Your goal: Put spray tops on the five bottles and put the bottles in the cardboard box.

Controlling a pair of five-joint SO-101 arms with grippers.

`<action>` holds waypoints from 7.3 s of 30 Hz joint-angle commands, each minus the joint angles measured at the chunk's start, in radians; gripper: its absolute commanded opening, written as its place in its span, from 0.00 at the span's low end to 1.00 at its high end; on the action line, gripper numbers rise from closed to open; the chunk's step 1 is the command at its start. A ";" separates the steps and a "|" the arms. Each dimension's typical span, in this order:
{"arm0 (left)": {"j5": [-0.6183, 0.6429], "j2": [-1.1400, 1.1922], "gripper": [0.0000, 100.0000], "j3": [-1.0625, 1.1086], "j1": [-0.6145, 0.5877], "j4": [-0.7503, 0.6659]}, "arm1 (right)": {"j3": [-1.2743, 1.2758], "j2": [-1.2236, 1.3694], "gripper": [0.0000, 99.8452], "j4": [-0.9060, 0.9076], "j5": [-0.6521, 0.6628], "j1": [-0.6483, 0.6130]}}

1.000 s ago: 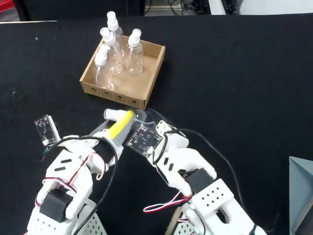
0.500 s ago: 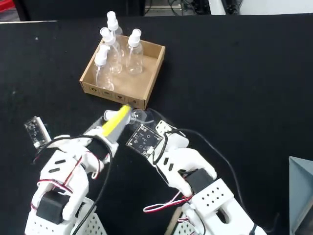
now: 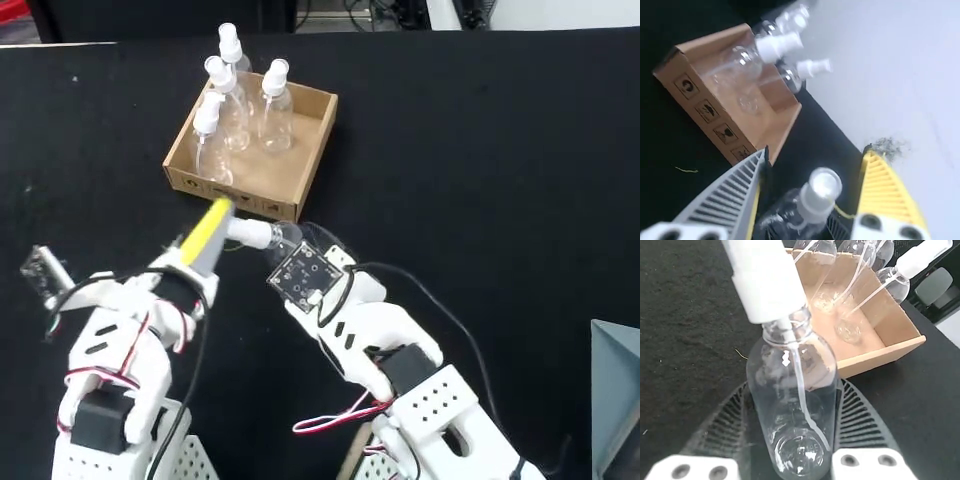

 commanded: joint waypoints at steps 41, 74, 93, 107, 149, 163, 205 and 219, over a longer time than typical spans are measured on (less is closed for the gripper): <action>-0.216 -0.008 0.27 0.048 0.143 -0.005 | -0.025 -0.033 0.10 -0.077 -0.123 -0.026; -0.267 -0.012 0.27 0.018 -0.162 -0.038 | -0.033 -0.033 0.10 -0.077 -0.181 -0.018; -0.396 -0.012 0.28 0.252 -0.430 -0.040 | -0.058 -0.033 0.10 -0.081 -0.436 -0.018; -0.568 -0.012 0.28 0.390 -0.418 -0.087 | -0.088 -0.024 0.10 -0.077 -0.440 0.044; -1.060 -0.008 0.28 0.387 -0.308 0.402 | -0.062 -0.024 0.10 -0.084 -0.440 0.140; -1.060 -0.008 0.28 0.387 -0.308 0.402 | -0.245 -0.022 0.10 0.130 -0.442 0.140; -1.060 -0.008 0.28 0.387 -0.308 0.404 | -0.923 0.894 0.10 -0.055 -0.439 0.138; -1.060 -0.008 0.28 0.387 -0.308 0.404 | -1.043 1.144 0.10 -0.064 -0.439 0.138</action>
